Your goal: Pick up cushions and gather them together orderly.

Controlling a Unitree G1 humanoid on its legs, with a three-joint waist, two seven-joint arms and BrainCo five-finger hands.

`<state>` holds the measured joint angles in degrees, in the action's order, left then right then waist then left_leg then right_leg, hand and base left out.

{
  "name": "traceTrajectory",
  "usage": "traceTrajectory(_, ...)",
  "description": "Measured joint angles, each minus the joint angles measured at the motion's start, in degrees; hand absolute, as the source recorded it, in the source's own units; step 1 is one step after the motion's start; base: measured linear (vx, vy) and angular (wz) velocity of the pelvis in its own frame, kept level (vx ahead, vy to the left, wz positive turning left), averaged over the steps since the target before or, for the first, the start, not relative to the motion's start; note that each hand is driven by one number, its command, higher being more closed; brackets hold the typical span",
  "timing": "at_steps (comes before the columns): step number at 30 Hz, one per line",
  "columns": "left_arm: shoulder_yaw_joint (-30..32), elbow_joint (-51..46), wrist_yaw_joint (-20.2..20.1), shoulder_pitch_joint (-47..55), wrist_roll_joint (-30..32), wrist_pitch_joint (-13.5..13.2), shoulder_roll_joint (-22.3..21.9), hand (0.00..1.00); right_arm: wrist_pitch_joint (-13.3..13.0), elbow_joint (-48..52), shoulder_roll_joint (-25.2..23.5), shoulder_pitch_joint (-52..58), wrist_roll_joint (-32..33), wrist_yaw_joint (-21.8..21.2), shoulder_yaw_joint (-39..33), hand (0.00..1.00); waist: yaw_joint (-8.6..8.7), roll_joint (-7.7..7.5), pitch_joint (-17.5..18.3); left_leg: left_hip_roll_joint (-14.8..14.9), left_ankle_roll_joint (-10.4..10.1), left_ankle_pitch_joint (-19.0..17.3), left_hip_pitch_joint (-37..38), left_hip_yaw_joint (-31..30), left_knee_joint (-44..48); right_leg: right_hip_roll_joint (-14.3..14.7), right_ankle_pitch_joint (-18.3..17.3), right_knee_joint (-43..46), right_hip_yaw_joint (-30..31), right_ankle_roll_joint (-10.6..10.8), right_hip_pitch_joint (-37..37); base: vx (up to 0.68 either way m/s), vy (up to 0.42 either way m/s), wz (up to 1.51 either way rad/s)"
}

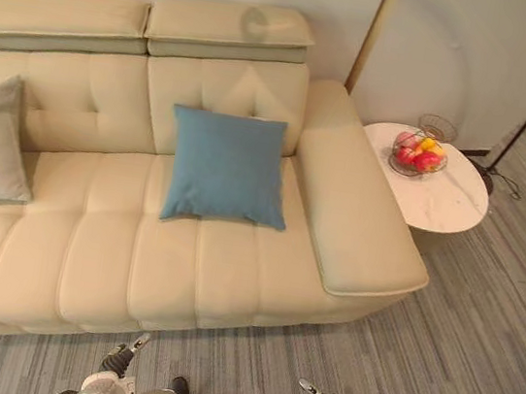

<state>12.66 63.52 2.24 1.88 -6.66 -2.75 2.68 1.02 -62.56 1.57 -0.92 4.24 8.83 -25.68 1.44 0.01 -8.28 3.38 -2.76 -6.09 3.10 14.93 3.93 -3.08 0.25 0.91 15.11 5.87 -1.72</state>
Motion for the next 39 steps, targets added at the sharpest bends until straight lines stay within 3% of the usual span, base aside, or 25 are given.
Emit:
traceTrajectory(5,0.83,0.00,0.00,-0.44,0.05,0.00,-0.49,0.00,0.01,2.97,-0.64,-0.80,-0.13,0.01,3.92,0.00,-0.79,-0.68,-0.17,0.95,-0.34,-4.56,-0.16,13.54,3.97,1.15,5.74,-0.31,4.43,-0.53,-5.73,-0.12,0.056,-1.59)
traceTrajectory(6,0.77,-0.02,0.00,-0.47,0.03,-0.04,-0.69,0.00,-0.03,3.16,-0.40,-0.87,-0.15,0.02,4.83,0.00,-0.75,-0.27,-0.44,1.89,0.27,-4.75,-0.18,16.98,4.65,1.25,7.10,-0.68,0.27,-2.06,-6.63,-0.07,-0.015,-1.37)
traceTrajectory(8,0.65,-0.02,0.00,-0.61,-0.05,-0.04,-0.74,0.00,-0.06,3.20,-0.21,-0.94,-0.05,0.04,4.77,0.00,-0.75,0.50,-0.81,3.21,0.39,-4.81,0.31,22.12,5.15,-0.83,4.36,2.21,-17.61,-6.51,-8.78,-0.06,-0.044,-1.22)
traceTrajectory(9,0.65,-0.01,0.01,-0.58,-0.07,-0.02,-0.73,0.00,-0.10,3.26,-0.16,-0.93,-0.11,0.06,4.80,0.00,-0.63,0.59,-0.86,3.75,0.36,-4.78,0.84,23.90,5.20,-2.07,3.49,3.87,-24.56,-7.53,-9.38,0.00,-0.074,-1.09)
traceTrajectory(10,0.56,0.01,0.00,-0.36,-0.57,0.03,-0.63,0.00,-0.14,3.26,-0.08,-0.42,-0.11,0.07,4.86,0.00,-0.72,0.62,-0.88,4.47,0.11,-4.65,2.01,25.97,5.50,-3.79,2.22,6.19,-33.23,-8.20,-9.21,0.03,-0.079,-0.82)
traceTrajectory(12,-0.73,0.01,-0.07,-0.25,-1.21,0.06,-0.40,0.00,-0.23,3.17,0.34,-0.46,-0.13,0.10,5.30,0.00,-0.58,0.77,-0.97,4.92,-0.81,-4.53,3.67,27.67,5.47,-5.98,1.29,9.04,-43.01,-8.57,-8.82,0.05,-0.100,-0.66)
traceTrajectory(15,-2.80,0.02,-0.34,-0.27,-1.91,0.17,-0.77,0.00,-0.78,3.07,1.91,-0.65,-0.14,0.14,6.03,0.00,0.02,2.05,-1.12,5.30,-3.45,-3.14,6.02,28.38,2.84,-6.84,-3.26,12.78,-50.02,-8.12,-8.25,0.07,-0.151,-0.38)
traceTrajectory(19,-3.85,0.21,-0.42,0.00,-1.99,0.35,-0.71,0.00,-0.58,2.59,2.42,-1.41,-0.16,0.15,6.28,0.00,-0.54,3.32,-1.20,8.15,-3.63,-3.08,7.28,27.27,4.21,-2.28,-3.72,11.71,-44.63,-7.56,-8.52,0.07,-0.191,-0.71)
traceTrajectory(22,-3.84,-0.04,-0.54,-0.48,-1.62,0.35,-0.70,0.00,-0.58,1.53,2.31,-1.36,-0.14,0.14,6.35,0.00,-0.67,2.83,-1.12,14.58,-4.56,-3.98,3.62,25.53,21.19,0.40,-5.35,11.24,-40.54,-7.99,-7.97,0.07,-0.171,-0.83)
traceTrajectory(23,-3.71,-0.19,-0.57,-0.64,-1.31,0.32,-0.96,0.00,-0.57,1.26,2.33,-1.46,-0.14,0.16,6.53,0.00,-0.86,3.05,-1.32,17.78,-2.72,-3.89,-0.67,21.24,31.68,1.79,-5.26,10.65,-38.18,-8.12,-7.40,0.13,-0.112,-0.98)
traceTrajectory(24,-3.50,-0.55,-0.55,-0.72,-0.87,0.24,-1.33,0.00,-0.46,1.08,3.00,-1.47,-0.13,0.22,6.58,0.00,-1.15,3.42,-1.62,17.21,-2.72,-5.91,-4.22,14.47,37.83,2.86,-5.26,10.27,-35.55,-8.70,-6.75,0.14,-0.065,-1.00)
traceTrajectory(25,-3.32,-0.67,-0.62,-0.80,-0.73,0.23,-1.53,0.00,-0.45,1.12,3.22,-1.44,-0.12,0.32,6.52,0.00,-1.08,3.82,-1.80,16.19,-2.97,-7.43,-5.58,11.65,39.81,3.27,-5.22,10.15,-34.47,-9.02,-6.16,0.12,0.011,-1.05)
traceTrajectory(27,-2.36,-2.21,-0.56,-0.71,0.11,0.15,-2.20,0.00,0.05,0.91,3.29,-1.13,-0.14,0.47,6.29,0.00,-1.86,3.50,-2.42,9.63,-2.67,-11.70,-9.22,3.29,38.90,3.75,-5.49,10.36,-28.55,-9.05,-3.89,0.11,0.085,-1.11)
traceTrajectory(30,-1.14,-3.74,-0.45,-0.57,0.33,-0.03,-3.24,0.00,0.26,2.01,2.54,-0.57,-0.13,0.51,6.48,0.00,-3.04,3.46,-2.42,5.70,-2.33,-12.01,-11.75,-3.46,30.74,4.37,-6.33,11.71,-22.37,-7.92,-3.83,0.09,0.133,-1.36)
traceTrajectory(32,0.60,-4.29,-0.33,-0.55,0.79,-0.07,-3.85,0.00,0.24,3.54,1.85,0.09,-0.19,0.58,6.45,0.00,-3.41,3.56,-2.35,2.67,-2.03,-11.13,-13.45,-13.62,22.88,4.87,-7.17,14.41,-17.60,-6.65,-5.76,0.10,0.212,-1.59)
traceTrajectory(33,0.87,-4.25,-0.19,-0.44,0.78,-0.08,-4.06,0.00,0.23,3.78,1.92,0.17,-0.17,0.60,6.45,0.00,-3.33,3.84,-2.17,2.67,-1.37,-10.57,-13.13,-15.43,21.11,5.30,-7.37,15.18,-16.52,-6.35,-6.30,0.10,0.249,-1.61)
traceTrajectory(34,1.23,-3.78,-0.02,-0.49,0.85,-0.03,-4.06,0.00,0.20,5.28,1.52,0.72,-0.19,0.64,6.54,0.00,-3.09,4.59,-1.70,3.20,-1.24,-7.33,-12.13,-14.84,20.61,5.89,-7.77,16.41,-14.73,-5.69,-6.75,0.12,0.270,-1.40)
traceTrajectory(38,2.58,-3.49,0.06,-0.36,2.52,0.13,-2.59,0.00,-0.14,5.92,-0.78,2.62,-0.14,0.61,6.74,0.00,-3.01,0.88,0.86,2.13,-0.37,-7.67,-7.97,-6.27,16.28,2.72,-5.93,14.06,-12.10,-3.96,-6.37,0.21,0.290,-1.09)
traceTrajectory(39,2.72,-2.48,0.08,-0.52,2.64,0.16,-2.09,0.00,-0.09,5.75,-1.24,3.16,-0.20,0.57,6.84,0.00,-2.92,0.09,1.95,1.86,0.42,-7.10,-6.03,-3.20,14.56,2.57,-4.41,12.32,-10.50,-2.57,-6.23,0.15,0.141,-0.74)
